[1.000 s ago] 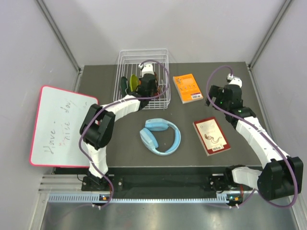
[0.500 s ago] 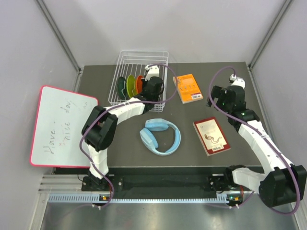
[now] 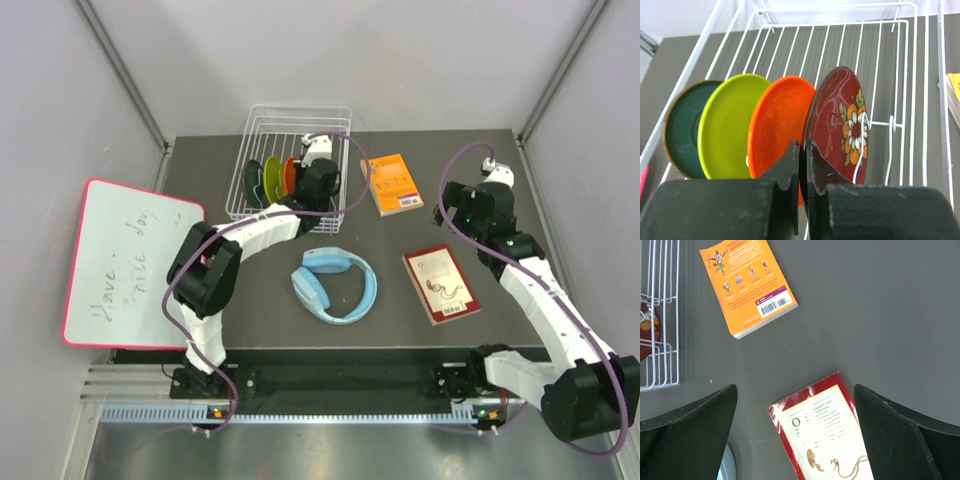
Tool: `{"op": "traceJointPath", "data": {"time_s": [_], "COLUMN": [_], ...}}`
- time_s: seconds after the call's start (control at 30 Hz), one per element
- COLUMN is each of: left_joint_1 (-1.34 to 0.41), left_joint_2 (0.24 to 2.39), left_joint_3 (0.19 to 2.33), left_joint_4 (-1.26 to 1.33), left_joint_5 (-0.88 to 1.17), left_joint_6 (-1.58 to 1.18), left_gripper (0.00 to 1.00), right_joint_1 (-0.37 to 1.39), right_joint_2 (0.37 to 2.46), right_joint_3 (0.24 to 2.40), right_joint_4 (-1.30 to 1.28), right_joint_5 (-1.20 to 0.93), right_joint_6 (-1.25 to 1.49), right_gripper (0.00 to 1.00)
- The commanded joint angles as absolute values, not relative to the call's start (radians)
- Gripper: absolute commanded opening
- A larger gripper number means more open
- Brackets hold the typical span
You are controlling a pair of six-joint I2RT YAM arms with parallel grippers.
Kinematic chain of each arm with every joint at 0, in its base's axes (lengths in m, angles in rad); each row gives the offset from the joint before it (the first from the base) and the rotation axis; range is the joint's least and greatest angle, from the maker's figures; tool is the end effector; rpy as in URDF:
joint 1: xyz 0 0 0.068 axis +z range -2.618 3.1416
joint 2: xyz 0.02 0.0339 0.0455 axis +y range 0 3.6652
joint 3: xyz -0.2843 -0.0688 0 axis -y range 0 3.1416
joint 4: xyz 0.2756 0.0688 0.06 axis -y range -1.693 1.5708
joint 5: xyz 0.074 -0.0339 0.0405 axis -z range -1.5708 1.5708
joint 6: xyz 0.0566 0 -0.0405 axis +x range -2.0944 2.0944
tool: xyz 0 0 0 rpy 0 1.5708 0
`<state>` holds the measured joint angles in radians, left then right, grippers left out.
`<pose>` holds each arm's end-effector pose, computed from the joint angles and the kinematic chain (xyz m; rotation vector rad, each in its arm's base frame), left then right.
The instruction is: Unload the plates from the dish rack
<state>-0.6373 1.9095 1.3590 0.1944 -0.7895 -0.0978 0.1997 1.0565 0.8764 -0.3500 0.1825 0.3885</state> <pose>0.4157 -0.2577 0.2489 -0.0221 1.8255 0.2439 0.2705 0.0443 0.3051 0.3065 2.0729 0.1643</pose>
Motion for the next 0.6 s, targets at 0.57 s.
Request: {"op": "traceJointPath", "data": {"time_s": [0.57], "left_joint_1": [-0.703], "left_joint_2": [1.721], "left_joint_3": [1.491], "left_joint_4": [0.308], "left_joint_5": [-0.896], "left_joint_6": [0.098], "left_gripper": [0.0], "right_joint_1": [0.195], "right_joint_2": [1.039], "right_joint_3": [0.851], "right_joint_4": [-0.267], "right_joint_5": [0.031], "right_joint_6": [0.388], "right_gripper": [1.0]}}
